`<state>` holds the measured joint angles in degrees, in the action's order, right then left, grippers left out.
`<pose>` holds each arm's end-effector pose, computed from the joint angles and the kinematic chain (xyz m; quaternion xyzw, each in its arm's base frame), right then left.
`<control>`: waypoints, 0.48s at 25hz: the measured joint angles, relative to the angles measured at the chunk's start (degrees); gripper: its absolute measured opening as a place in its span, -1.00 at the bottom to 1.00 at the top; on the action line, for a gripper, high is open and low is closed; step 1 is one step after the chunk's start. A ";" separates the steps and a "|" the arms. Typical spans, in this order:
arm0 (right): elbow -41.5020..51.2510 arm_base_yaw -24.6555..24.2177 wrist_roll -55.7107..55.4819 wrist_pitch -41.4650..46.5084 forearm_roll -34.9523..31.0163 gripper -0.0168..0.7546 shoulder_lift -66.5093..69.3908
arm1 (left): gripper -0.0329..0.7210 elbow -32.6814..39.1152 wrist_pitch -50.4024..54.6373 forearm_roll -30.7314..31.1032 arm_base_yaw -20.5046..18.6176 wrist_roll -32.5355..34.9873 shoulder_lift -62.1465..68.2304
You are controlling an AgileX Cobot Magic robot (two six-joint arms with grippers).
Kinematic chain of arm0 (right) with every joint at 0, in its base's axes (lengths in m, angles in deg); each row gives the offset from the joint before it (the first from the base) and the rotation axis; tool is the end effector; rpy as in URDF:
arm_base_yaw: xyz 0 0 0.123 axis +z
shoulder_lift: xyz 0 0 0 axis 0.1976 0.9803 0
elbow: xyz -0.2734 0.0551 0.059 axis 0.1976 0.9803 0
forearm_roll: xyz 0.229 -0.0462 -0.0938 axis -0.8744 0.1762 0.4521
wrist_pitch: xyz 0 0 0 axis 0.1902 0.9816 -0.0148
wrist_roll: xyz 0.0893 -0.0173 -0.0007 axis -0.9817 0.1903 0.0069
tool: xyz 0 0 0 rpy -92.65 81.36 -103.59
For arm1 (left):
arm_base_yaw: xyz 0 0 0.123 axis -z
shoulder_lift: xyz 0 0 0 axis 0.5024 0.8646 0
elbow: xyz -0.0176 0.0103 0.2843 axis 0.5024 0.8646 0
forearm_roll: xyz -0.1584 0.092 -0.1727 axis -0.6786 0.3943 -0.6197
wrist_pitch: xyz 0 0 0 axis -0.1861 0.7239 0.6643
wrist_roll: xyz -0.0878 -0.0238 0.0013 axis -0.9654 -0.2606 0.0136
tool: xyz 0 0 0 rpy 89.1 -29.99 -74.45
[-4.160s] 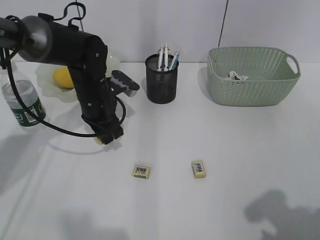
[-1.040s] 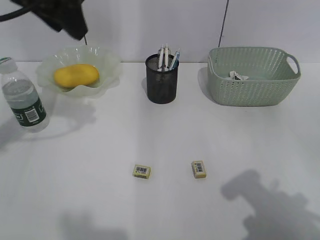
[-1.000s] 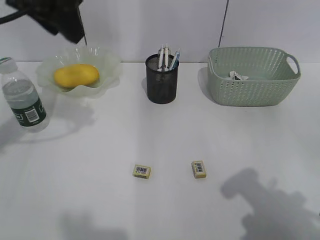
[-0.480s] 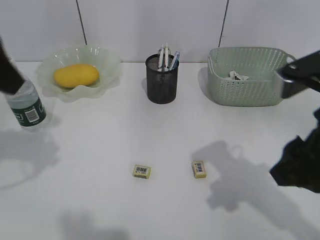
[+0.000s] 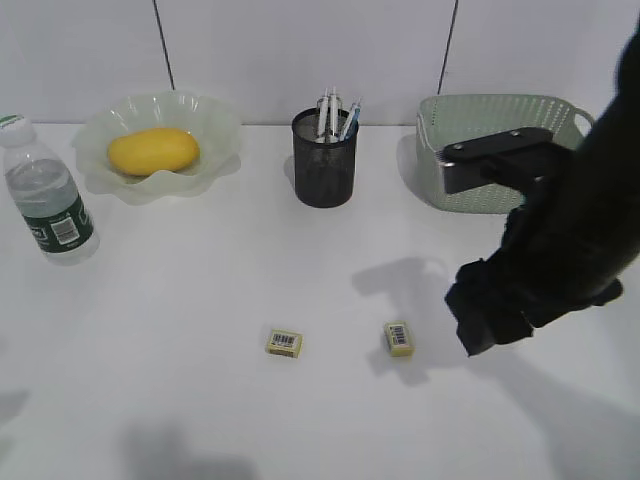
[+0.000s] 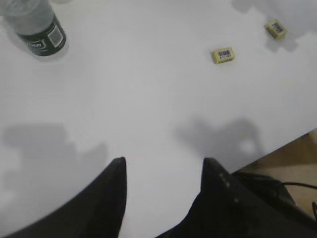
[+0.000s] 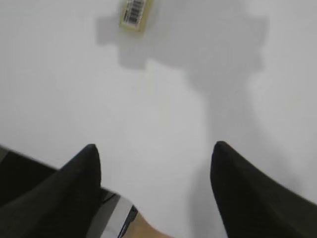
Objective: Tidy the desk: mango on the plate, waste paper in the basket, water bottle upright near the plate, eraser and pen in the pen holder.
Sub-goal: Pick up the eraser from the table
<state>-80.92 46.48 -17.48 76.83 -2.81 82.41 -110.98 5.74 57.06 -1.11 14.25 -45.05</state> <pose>0.2201 0.1573 0.2182 -0.2098 0.9727 0.0499 0.0858 0.0713 -0.0409 0.3246 0.2011 0.9131 -0.1076 0.3380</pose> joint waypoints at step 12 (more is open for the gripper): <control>-10.02 0.00 -7.87 -4.71 -1.66 0.47 17.15 | 0.08 10.13 1.88 0.24 0.00 -1.71 -24.15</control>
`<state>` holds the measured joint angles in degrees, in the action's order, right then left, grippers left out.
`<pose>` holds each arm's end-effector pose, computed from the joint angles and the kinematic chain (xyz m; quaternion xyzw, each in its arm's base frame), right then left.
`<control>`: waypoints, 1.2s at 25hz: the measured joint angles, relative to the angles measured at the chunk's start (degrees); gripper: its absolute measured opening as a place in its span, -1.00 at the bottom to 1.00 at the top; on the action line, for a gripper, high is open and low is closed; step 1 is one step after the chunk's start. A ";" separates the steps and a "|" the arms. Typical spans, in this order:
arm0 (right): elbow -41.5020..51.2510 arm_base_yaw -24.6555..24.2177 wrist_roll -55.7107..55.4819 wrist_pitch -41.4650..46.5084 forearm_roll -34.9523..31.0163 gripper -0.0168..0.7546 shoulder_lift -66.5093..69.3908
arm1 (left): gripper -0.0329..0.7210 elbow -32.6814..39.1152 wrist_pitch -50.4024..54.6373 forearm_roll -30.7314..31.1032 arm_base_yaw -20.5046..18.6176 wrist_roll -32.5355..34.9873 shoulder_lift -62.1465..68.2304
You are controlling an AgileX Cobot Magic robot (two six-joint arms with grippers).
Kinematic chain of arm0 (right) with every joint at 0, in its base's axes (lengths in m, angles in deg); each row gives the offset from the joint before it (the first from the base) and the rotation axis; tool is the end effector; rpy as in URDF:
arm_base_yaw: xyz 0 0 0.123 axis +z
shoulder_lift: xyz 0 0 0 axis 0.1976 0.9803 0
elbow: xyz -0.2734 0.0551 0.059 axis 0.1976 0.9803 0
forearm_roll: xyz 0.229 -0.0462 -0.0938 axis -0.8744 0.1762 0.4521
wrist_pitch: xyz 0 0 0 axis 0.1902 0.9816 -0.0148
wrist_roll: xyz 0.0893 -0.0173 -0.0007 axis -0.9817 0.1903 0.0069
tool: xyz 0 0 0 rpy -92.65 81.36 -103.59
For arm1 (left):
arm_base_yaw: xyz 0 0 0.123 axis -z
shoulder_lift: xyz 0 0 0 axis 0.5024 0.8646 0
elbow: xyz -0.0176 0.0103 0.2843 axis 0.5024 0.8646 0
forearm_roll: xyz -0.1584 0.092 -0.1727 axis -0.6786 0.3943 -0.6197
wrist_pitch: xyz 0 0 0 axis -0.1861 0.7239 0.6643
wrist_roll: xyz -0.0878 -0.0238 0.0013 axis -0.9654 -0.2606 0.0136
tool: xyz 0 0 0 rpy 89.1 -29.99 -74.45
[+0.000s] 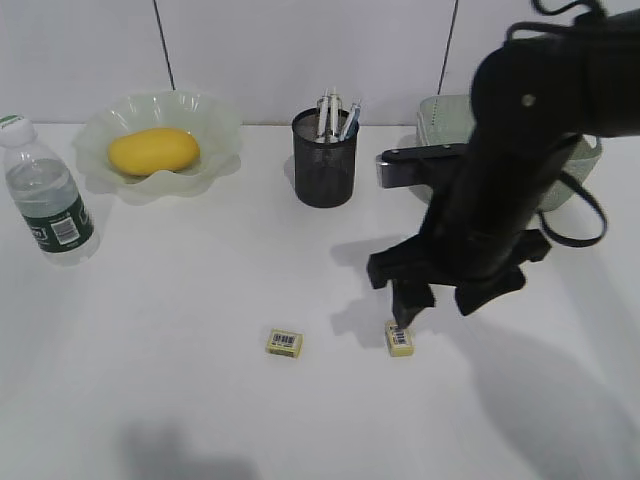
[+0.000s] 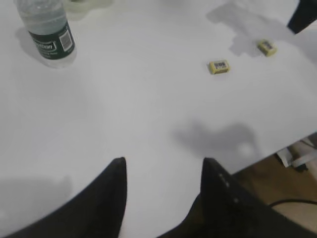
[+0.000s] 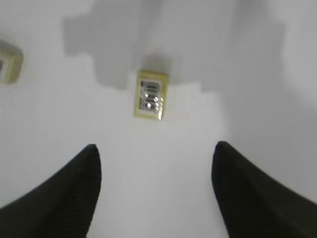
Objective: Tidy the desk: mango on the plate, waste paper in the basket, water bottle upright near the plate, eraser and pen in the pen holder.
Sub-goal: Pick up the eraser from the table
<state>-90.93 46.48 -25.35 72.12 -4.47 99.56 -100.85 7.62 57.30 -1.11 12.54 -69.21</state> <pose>0.2722 0.1960 0.1706 -0.1323 0.9879 0.0553 0.0587 0.0088 -0.0057 0.2894 0.1797 0.8739 -0.1397 0.4294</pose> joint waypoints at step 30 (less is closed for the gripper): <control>-4.82 0.00 -5.45 -5.93 -2.58 -0.38 15.09 | 0.08 1.87 -3.09 0.00 0.00 0.00 -5.25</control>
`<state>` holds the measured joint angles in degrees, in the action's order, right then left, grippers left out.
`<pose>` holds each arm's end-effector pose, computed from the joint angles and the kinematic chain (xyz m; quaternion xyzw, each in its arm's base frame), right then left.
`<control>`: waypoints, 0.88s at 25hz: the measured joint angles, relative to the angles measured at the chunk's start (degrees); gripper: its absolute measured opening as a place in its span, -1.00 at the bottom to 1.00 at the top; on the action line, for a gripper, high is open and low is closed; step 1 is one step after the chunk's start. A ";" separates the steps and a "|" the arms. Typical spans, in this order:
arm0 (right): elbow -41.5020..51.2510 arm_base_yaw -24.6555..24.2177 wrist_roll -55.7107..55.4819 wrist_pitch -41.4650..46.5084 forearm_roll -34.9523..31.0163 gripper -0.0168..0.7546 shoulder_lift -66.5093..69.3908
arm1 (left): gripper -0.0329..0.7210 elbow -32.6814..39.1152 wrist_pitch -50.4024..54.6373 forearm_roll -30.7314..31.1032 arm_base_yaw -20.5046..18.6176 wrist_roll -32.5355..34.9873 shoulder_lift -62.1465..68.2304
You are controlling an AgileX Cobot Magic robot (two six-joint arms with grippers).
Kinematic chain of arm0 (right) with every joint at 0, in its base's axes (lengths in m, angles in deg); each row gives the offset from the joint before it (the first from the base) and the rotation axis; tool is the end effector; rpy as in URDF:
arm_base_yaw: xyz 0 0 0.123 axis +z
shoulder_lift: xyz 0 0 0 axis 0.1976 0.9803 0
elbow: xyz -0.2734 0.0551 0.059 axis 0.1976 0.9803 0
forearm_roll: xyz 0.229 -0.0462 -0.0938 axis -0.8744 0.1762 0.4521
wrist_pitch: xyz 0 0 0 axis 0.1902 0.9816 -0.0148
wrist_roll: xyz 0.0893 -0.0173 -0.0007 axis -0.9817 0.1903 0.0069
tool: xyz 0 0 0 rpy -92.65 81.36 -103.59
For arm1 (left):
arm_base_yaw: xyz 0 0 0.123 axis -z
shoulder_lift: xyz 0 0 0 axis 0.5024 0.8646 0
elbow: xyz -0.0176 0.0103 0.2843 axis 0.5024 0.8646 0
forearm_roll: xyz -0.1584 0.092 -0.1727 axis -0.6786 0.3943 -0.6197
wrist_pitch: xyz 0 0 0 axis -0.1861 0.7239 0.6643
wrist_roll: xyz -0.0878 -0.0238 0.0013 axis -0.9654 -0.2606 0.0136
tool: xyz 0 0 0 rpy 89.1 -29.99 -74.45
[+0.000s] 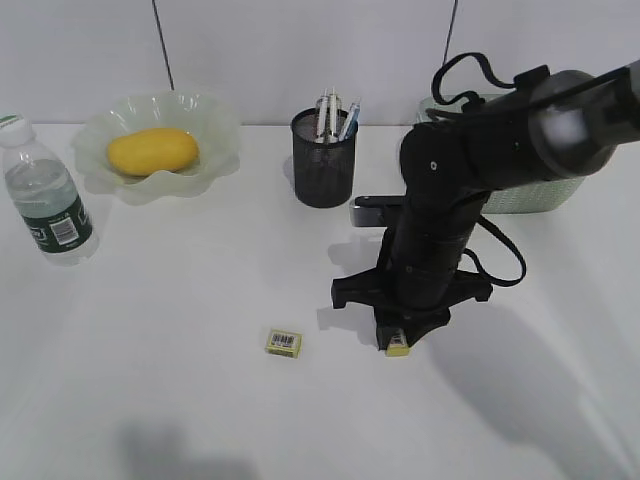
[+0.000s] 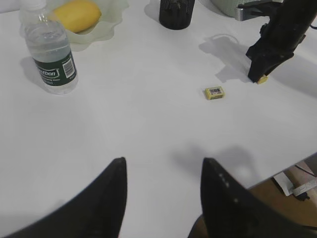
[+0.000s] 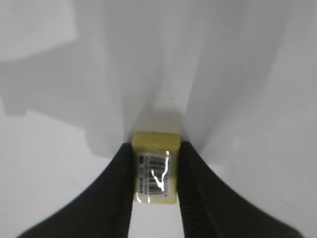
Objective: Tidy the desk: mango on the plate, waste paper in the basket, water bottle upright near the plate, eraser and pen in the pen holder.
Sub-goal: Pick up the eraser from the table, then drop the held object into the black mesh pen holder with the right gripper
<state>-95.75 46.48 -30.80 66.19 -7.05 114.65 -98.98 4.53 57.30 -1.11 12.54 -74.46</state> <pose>0.2975 0.2165 0.0970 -0.0655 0.9964 0.0502 0.0171 0.0007 -0.0012 0.2848 0.1743 0.8476 -0.1546 0.4768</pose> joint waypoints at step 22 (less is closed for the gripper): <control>-40.29 0.00 9.59 13.88 9.85 -0.38 -3.80 | 0.08 0.00 -0.04 0.00 0.00 0.00 0.00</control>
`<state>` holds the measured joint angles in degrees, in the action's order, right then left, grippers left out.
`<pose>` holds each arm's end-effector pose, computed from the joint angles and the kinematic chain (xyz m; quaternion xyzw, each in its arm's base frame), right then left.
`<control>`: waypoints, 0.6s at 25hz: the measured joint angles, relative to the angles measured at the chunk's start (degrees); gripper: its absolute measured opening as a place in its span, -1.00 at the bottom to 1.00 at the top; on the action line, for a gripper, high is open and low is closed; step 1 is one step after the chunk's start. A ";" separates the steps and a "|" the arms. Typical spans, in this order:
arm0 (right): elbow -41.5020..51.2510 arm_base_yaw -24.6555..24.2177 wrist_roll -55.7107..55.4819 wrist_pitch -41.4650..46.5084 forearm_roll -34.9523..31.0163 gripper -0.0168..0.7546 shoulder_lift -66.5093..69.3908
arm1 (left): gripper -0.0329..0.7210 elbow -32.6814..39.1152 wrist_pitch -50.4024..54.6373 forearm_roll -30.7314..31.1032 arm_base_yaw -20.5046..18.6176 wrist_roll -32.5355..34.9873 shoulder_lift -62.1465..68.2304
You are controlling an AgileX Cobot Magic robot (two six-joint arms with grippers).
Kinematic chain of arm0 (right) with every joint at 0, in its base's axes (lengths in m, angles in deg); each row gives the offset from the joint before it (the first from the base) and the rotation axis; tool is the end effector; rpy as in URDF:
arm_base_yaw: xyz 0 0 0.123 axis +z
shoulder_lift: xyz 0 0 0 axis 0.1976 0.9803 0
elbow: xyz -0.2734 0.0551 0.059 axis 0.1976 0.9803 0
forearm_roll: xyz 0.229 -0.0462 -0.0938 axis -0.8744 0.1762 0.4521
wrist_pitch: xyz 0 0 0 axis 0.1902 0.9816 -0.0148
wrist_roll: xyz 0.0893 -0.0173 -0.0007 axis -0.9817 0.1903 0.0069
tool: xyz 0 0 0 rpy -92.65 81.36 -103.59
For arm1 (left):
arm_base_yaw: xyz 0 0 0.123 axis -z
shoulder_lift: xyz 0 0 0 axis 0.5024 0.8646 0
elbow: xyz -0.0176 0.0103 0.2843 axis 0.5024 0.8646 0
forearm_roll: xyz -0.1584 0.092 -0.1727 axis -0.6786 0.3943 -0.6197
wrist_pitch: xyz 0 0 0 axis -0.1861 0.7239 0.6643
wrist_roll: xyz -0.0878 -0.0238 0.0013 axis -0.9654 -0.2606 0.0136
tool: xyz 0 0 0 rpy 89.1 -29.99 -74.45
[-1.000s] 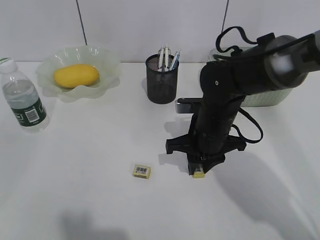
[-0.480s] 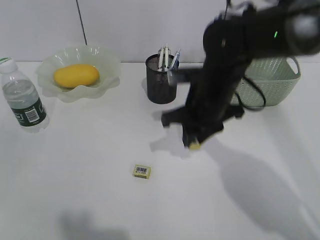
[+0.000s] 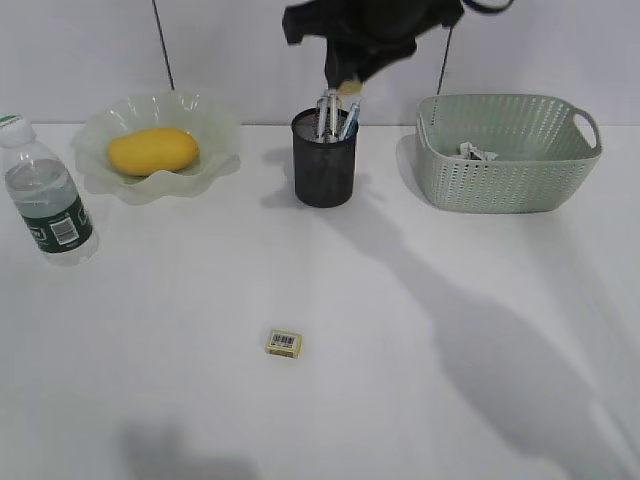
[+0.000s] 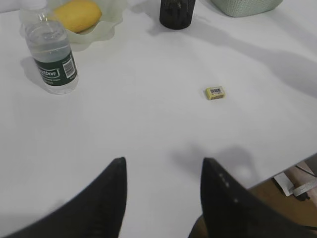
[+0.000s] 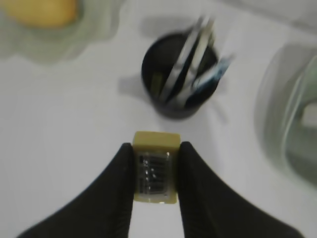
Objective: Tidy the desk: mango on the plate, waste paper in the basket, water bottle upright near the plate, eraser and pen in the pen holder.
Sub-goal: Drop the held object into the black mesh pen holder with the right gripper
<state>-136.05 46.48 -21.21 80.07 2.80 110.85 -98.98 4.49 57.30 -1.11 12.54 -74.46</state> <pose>0.3772 0.2590 0.3026 -0.1897 0.9349 0.0944 0.2847 0.0007 -0.0012 0.2848 0.1742 0.8474 -0.1547 0.4771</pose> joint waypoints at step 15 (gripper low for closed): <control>-8.06 -2.52 0.00 -4.28 3.35 -0.38 11.80 | 0.08 0.00 0.00 0.00 0.00 0.00 0.00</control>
<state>-144.11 43.96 -21.21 75.79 6.15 122.65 -98.98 4.49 57.30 -1.11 12.54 -74.46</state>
